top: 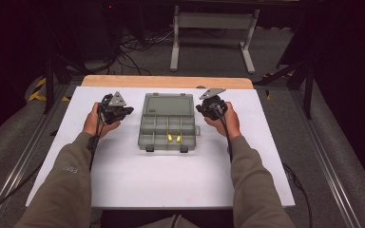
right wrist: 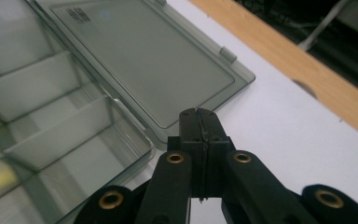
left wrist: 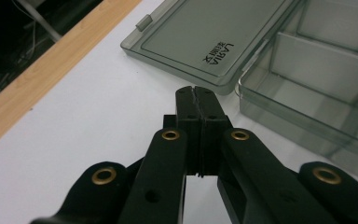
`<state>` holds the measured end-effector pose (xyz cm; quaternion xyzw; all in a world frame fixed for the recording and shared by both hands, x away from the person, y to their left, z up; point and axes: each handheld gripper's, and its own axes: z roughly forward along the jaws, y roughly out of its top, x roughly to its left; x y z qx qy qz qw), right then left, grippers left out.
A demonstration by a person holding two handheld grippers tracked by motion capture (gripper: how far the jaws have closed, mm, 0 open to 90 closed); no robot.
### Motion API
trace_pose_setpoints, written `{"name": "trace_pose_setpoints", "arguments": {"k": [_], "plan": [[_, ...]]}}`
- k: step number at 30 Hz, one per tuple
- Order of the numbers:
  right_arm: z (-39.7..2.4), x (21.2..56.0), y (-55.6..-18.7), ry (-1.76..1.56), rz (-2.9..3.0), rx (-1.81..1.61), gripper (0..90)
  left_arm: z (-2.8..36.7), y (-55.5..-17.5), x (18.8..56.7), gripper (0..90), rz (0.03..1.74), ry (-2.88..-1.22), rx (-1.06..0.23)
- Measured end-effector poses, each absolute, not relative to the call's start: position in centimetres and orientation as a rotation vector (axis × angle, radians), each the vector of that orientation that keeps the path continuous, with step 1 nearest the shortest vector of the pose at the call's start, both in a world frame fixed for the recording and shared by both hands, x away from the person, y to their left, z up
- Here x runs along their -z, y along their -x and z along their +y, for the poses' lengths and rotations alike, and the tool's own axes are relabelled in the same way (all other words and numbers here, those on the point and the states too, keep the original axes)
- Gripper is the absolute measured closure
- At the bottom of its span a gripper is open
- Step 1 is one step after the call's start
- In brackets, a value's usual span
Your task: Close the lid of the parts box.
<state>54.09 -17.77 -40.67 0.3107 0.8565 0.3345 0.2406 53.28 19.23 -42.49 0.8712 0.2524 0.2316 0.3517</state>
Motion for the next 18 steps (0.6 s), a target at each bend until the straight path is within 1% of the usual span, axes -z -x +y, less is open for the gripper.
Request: {"name": "trace_pose_setpoints", "arguments": {"k": [9, 18], "plan": [[-17.6, 43.0, -56.5, -0.907, 2.393, -0.779, 90.0, 17.8, -55.4, 44.4, 89.8, 0.693, -2.325, -0.583], [-16.8, 44.2, -57.2, -0.865, 2.467, -0.736, 90.0, 17.5, -55.9, 45.4, 89.8, 0.687, -2.364, -0.527]]}}
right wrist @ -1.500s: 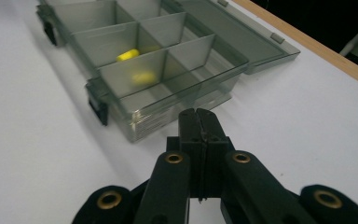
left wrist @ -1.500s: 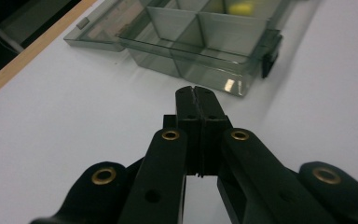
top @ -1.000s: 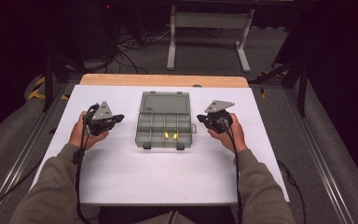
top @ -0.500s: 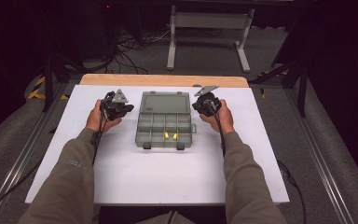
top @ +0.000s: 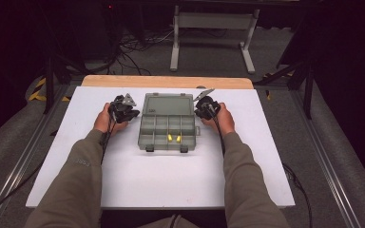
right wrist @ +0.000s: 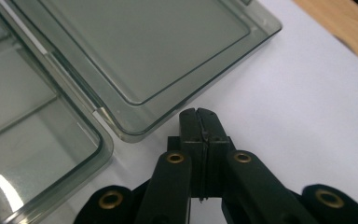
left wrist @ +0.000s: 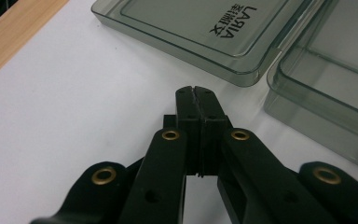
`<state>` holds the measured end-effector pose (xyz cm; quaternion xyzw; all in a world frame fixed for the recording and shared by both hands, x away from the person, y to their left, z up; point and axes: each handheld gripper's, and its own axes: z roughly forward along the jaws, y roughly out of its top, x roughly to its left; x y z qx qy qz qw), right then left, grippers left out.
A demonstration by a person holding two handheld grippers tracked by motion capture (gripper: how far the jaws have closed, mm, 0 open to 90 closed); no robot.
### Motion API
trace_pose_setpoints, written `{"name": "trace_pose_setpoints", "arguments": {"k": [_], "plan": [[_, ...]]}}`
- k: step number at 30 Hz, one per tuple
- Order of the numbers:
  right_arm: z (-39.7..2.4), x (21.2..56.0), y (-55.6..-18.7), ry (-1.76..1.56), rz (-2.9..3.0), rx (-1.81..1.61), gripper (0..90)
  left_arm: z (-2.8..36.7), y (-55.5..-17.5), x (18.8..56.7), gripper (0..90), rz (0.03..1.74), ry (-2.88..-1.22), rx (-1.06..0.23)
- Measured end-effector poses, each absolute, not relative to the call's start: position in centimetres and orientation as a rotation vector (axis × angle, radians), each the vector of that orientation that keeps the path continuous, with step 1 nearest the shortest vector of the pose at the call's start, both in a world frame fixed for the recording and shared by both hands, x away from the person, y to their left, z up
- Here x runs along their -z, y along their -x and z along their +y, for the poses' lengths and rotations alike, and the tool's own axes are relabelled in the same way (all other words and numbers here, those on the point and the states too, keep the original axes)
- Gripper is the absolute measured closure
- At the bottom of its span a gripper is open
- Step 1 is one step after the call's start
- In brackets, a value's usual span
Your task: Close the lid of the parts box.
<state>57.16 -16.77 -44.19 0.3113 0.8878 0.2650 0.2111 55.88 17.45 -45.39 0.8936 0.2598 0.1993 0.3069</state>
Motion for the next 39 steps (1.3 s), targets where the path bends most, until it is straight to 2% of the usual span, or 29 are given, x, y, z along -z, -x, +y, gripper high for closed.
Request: {"name": "trace_pose_setpoints", "arguments": {"k": [16, 34, 39], "plan": [[-16.8, 44.2, -58.4, -0.758, 2.521, -0.738, 90.0, 16.6, -57.1, 46.0, 89.7, 0.704, -2.322, -0.506], [-16.3, 44.9, -59.3, -0.856, 2.385, -0.814, 90.0, 15.7, -58.0, 46.2, 89.5, 0.765, -2.278, -0.556], [-16.2, 44.8, -59.2, -0.858, 2.353, -0.827, 90.0, 15.4, -58.0, 46.2, 89.6, 0.769, -2.267, -0.610]]}}
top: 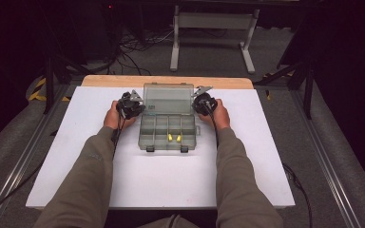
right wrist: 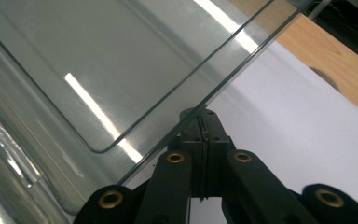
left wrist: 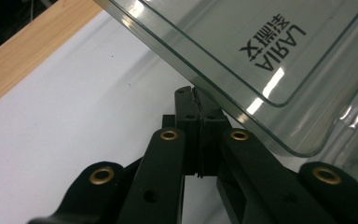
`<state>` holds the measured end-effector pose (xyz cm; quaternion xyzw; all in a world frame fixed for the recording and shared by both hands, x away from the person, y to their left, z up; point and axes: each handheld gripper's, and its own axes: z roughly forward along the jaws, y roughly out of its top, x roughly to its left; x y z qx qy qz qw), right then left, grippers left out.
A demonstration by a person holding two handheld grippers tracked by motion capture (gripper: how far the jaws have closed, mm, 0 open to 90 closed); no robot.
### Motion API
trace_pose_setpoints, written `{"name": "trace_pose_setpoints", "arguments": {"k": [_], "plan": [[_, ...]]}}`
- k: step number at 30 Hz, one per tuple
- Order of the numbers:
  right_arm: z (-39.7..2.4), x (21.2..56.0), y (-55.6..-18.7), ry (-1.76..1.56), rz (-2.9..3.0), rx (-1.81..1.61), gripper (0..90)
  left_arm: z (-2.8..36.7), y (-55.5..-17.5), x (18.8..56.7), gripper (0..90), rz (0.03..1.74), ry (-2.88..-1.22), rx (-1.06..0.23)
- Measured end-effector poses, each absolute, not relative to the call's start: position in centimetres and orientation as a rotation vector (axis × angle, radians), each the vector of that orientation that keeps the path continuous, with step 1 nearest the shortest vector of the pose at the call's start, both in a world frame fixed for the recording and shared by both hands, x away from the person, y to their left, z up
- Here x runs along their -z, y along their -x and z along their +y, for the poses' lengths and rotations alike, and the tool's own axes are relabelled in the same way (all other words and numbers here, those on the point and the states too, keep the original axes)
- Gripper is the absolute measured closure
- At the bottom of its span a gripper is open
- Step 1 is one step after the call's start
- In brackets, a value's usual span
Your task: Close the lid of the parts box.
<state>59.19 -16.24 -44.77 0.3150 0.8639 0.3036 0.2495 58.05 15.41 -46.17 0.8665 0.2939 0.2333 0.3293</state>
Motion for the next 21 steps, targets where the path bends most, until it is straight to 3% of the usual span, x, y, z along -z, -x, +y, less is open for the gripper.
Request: {"name": "trace_pose_setpoints", "arguments": {"k": [21], "plan": [[-16.4, 42.3, -58.1, -0.800, 2.179, -0.946, 90.0, 15.8, -57.4, 43.5, 89.6, 0.756, -2.140, -0.708]]}}
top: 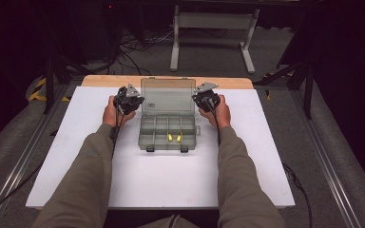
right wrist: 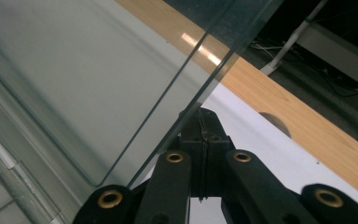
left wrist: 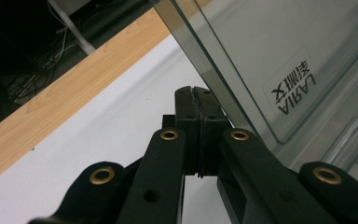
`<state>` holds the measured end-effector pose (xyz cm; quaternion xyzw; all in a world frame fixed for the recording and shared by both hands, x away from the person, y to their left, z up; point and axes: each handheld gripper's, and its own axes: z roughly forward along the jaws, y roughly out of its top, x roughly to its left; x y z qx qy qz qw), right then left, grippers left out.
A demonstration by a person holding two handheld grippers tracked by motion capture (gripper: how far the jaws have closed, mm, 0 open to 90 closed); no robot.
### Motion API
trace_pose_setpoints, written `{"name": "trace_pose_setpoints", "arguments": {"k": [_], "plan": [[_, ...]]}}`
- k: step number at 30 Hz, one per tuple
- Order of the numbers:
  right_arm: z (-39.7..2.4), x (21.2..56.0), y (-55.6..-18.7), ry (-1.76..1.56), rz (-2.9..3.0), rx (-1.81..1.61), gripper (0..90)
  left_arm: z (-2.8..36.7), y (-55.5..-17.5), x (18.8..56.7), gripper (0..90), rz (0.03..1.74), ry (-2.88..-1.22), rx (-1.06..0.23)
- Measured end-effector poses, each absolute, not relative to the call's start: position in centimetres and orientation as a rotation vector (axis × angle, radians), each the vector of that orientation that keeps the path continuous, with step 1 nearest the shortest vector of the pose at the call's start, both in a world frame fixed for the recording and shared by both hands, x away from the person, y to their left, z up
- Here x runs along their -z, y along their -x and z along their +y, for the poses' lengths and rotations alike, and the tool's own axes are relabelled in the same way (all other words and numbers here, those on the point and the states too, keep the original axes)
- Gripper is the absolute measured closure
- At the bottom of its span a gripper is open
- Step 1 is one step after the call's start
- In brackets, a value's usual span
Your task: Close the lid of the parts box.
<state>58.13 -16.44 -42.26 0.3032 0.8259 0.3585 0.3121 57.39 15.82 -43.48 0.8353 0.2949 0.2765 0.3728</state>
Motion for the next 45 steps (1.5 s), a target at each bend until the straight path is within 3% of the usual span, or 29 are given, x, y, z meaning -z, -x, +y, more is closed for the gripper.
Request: {"name": "trace_pose_setpoints", "arguments": {"k": [26, 45], "plan": [[-16.4, 38.1, -56.4, -0.701, 2.090, -1.003, 90.0, 15.4, -55.9, 38.3, 89.2, 0.685, -2.111, -0.845], [-16.5, 36.1, -55.2, -0.642, 2.092, -1.002, 90.0, 15.5, -55.0, 36.6, 89.0, 0.627, -2.135, -0.878]]}}
